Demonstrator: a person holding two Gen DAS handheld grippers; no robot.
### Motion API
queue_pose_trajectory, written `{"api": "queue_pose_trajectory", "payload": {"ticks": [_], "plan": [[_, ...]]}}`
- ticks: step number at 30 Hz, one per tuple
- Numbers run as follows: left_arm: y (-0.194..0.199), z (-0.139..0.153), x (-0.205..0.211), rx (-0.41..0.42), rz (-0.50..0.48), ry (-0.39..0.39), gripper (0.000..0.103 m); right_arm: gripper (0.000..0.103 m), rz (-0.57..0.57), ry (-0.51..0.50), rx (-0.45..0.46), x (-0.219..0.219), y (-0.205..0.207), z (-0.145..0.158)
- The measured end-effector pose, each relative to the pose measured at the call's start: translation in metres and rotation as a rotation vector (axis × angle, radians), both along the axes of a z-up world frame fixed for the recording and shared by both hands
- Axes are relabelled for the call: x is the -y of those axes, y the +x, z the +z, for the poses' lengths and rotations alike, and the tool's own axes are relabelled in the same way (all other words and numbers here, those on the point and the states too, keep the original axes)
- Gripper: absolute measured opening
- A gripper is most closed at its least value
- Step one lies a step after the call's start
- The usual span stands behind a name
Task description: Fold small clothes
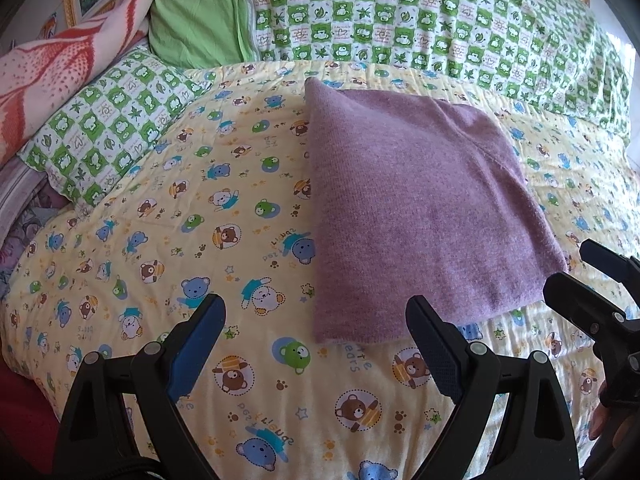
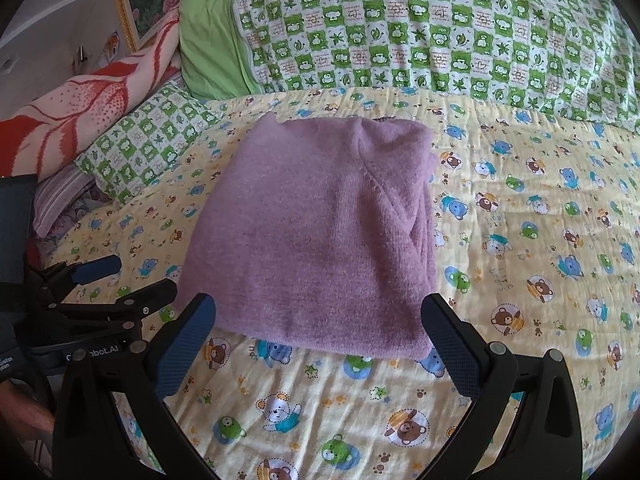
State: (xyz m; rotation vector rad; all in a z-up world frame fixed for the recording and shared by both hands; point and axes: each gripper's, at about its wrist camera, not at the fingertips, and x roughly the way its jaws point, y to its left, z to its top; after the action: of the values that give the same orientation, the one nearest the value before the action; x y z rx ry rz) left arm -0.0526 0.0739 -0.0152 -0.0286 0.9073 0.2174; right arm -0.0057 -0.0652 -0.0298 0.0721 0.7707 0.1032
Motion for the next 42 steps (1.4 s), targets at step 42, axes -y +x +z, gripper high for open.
{"api": "queue_pose_trajectory", "payload": {"ticks": [42], "plan": [[0.016,0.009,0.005,0.001,-0.006,-0.007,0.093,0.102,-0.011,0.014,0.0,0.011,0.011,0.007]]}}
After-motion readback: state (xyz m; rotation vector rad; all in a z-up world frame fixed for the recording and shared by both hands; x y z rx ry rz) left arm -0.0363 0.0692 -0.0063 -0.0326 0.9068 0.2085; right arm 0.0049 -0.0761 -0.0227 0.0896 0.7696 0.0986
